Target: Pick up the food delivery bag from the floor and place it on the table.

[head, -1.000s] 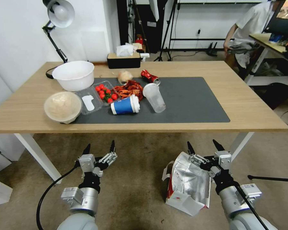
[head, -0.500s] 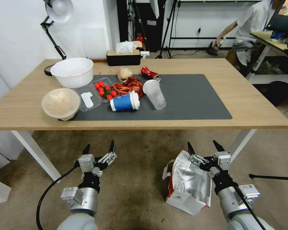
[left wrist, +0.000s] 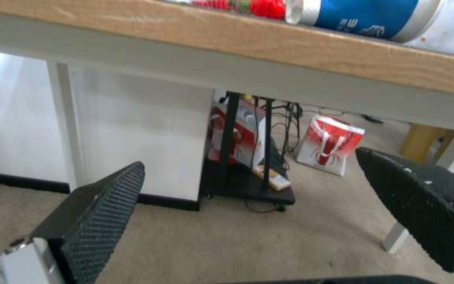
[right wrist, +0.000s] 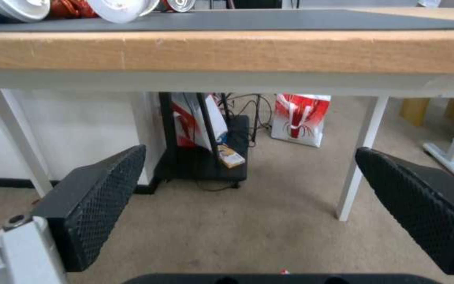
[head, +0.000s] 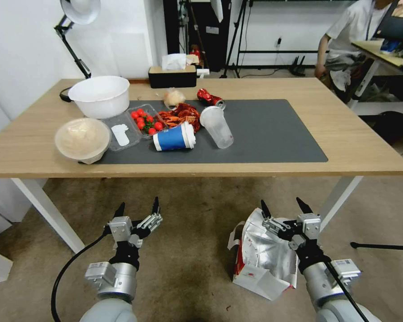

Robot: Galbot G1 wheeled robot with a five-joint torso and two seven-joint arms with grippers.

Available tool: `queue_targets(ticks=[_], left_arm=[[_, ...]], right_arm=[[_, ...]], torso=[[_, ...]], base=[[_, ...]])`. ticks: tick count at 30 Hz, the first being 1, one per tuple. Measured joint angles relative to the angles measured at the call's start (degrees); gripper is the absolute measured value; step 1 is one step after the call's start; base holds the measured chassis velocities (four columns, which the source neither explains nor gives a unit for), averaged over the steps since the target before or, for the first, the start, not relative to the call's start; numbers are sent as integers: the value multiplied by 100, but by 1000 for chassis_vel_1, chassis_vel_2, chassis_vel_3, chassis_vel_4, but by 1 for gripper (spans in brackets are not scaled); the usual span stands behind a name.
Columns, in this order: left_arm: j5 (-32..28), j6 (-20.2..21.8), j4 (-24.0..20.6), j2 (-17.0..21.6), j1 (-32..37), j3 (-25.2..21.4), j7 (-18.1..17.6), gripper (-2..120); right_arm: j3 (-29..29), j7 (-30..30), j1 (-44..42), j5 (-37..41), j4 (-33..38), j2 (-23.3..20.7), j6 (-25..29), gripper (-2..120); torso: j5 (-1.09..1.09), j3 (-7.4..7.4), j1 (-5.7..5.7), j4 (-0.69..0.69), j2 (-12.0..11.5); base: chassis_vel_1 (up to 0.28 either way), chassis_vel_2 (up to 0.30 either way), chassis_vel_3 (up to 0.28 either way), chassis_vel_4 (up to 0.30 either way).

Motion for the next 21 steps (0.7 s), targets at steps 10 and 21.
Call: queue_targets(ticks=[10,21], left_arm=[[-14,16,46,20,-43,-1,0,100],[-27,21,50,37,-48,-13,6,100]], right_arm=[[7,-18,31,-1,-41,-1,-12,100],[9,-79,30,-92,-47,20,-13,100]], torso=[[0,-151,-106,0,-255],[0,-314,-202,0,-515]], base=[[0,0,0,0],[0,0,0,0]])
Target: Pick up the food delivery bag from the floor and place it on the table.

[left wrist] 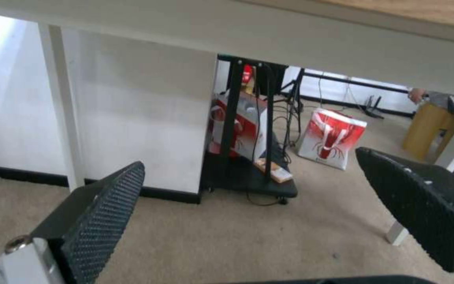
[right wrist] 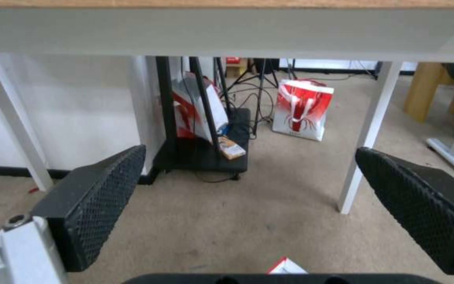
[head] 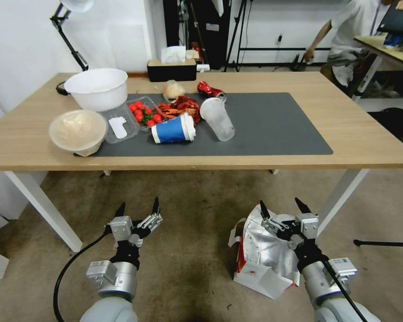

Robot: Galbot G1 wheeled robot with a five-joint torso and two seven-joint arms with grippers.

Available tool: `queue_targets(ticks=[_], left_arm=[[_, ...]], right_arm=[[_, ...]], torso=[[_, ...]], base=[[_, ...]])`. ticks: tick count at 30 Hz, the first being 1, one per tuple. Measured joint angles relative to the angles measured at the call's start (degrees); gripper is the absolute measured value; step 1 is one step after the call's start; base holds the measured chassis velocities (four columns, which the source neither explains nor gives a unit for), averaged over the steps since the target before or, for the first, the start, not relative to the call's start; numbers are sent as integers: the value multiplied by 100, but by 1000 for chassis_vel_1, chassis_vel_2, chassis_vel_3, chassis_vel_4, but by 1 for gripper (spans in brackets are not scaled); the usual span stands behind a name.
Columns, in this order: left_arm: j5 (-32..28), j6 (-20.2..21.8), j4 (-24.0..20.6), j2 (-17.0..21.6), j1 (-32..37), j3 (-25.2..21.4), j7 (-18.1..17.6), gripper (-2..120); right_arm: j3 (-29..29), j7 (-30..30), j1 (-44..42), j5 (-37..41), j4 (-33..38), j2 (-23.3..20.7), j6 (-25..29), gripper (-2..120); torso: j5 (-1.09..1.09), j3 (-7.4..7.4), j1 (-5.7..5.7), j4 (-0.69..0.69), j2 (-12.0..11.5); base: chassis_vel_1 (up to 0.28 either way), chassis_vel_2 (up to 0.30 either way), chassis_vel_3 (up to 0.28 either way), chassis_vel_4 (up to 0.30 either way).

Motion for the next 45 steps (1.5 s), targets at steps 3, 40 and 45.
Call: queue_targets(ticks=[3,40,45], left_arm=[[-1,0,1,3,-1,-2,3,100],[-36,4,-21,34,-23,9,-53,100],[-38,5,-34,30,-23,18,-72,100]], right_arm=[[5,-2,-1,0,7,0,0,100],[32,-21,-95,16,86,-25,98,100],[27,-21,-91,15,87,-21,94,100]], torso=[[0,-47,-31,0,-79],[-1,-586,-353,0,-939],[0,-664,-396,0,-1060]], base=[[0,0,0,0],[0,0,0,0],[0,0,0,0]])
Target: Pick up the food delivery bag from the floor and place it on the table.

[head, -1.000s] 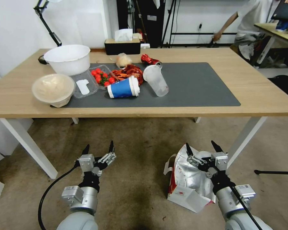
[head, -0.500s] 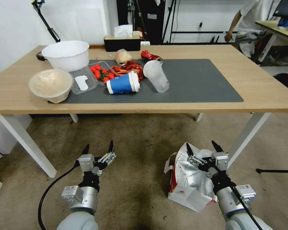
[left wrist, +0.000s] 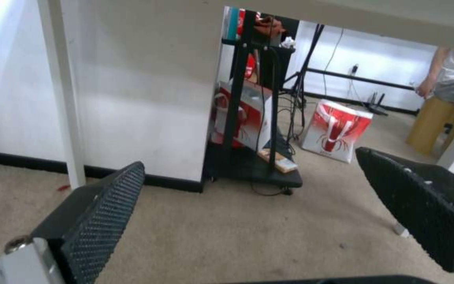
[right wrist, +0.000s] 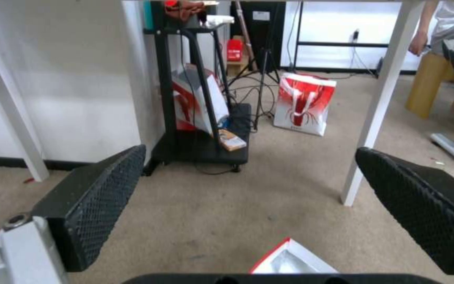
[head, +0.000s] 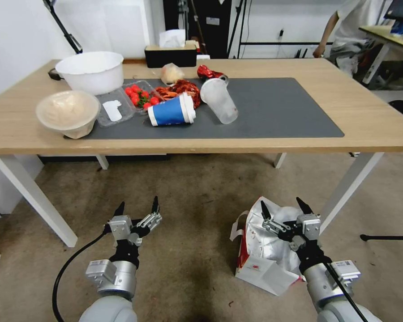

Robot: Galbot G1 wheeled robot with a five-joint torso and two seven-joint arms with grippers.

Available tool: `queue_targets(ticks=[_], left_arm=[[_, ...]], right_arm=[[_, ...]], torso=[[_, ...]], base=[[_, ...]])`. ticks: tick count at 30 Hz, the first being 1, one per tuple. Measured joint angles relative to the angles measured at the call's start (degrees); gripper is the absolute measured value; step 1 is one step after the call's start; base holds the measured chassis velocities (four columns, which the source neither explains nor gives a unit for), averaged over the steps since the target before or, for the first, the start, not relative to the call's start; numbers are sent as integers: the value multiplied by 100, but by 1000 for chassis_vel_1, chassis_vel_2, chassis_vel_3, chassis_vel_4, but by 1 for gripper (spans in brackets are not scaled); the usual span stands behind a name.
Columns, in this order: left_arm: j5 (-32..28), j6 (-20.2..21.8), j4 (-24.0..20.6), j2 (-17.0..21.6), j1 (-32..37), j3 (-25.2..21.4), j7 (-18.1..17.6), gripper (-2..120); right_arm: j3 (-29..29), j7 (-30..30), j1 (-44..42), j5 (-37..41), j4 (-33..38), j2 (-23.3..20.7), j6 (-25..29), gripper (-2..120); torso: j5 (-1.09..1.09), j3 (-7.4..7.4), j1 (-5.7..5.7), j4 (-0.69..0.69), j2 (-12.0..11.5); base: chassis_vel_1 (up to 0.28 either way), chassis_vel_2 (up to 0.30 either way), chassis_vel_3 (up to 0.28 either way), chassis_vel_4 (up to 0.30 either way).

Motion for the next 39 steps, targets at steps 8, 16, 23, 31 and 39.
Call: queue_targets(ticks=[8,16,23,31,39], left_arm=[[0,1,3,-1,-8,10,-1,100],[0,-3,0,-2,-12,3,-8,100],[-6,-9,4,-7,-10,2,-40,100],[-83,-6,-25,-14,-28,11,-54,100],[-86,-13,-18,-9,-19,7,-60,100]], right_arm=[[3,0,0,-21,-5,5,0,100],[-2,0,-15,-39,-17,23,4,100],[8,-36,-4,-69,-45,21,15,100],[25,-62,0,-88,-45,3,25,100],[35,-62,-8,-88,-45,-1,25,100]], torso=[[0,-113,-63,0,-178],[0,-243,-119,0,-363],[0,-354,-170,0,-524],[0,-475,-233,0,-708],[0,-611,-276,0,-887]], base=[[0,0,0,0],[0,0,0,0],[0,0,0,0],[0,0,0,0],[0,0,0,0]])
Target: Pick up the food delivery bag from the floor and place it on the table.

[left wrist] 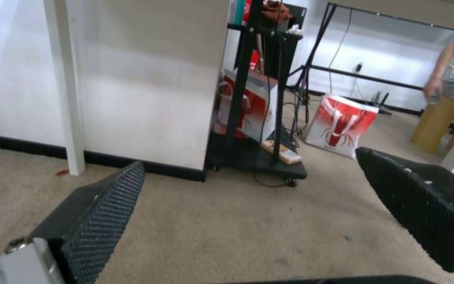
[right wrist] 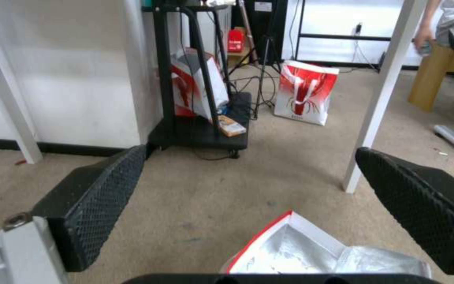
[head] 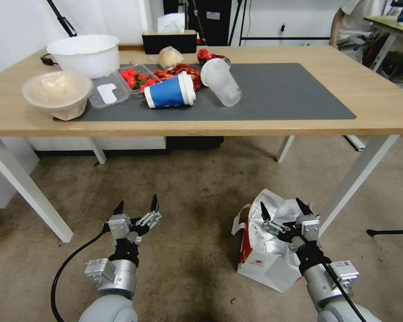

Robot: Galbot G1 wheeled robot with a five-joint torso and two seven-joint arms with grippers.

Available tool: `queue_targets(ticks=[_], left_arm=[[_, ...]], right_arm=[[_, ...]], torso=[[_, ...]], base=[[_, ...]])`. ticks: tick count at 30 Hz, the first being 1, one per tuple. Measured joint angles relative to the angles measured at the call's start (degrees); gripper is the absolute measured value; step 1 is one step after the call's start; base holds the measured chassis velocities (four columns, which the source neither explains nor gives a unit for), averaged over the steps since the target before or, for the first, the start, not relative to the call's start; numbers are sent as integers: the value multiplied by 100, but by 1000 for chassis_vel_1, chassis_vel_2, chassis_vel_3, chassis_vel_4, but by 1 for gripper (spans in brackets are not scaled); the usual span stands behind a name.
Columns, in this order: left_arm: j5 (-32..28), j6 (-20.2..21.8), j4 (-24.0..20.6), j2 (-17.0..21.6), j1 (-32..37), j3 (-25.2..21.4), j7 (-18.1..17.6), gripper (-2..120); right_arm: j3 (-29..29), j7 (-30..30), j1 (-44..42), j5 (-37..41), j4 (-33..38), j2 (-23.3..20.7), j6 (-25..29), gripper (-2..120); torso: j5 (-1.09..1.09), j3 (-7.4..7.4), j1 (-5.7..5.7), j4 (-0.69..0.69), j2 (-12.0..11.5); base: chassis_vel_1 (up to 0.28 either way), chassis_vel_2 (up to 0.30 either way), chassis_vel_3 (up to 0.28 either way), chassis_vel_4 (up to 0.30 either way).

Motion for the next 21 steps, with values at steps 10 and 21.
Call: queue_targets(ticks=[10,21], left_arm=[[32,-22,16,-7,16,-4,-1,100],[17,-13,15,-11,11,0,15,100]], right_arm=[[-1,0,-18,0,9,22,20,100],[6,-1,-22,3,-6,3,20,100]], torso=[[0,-177,-62,0,-241],[0,-349,-117,0,-468]], base=[[0,0,0,0],[0,0,0,0]])
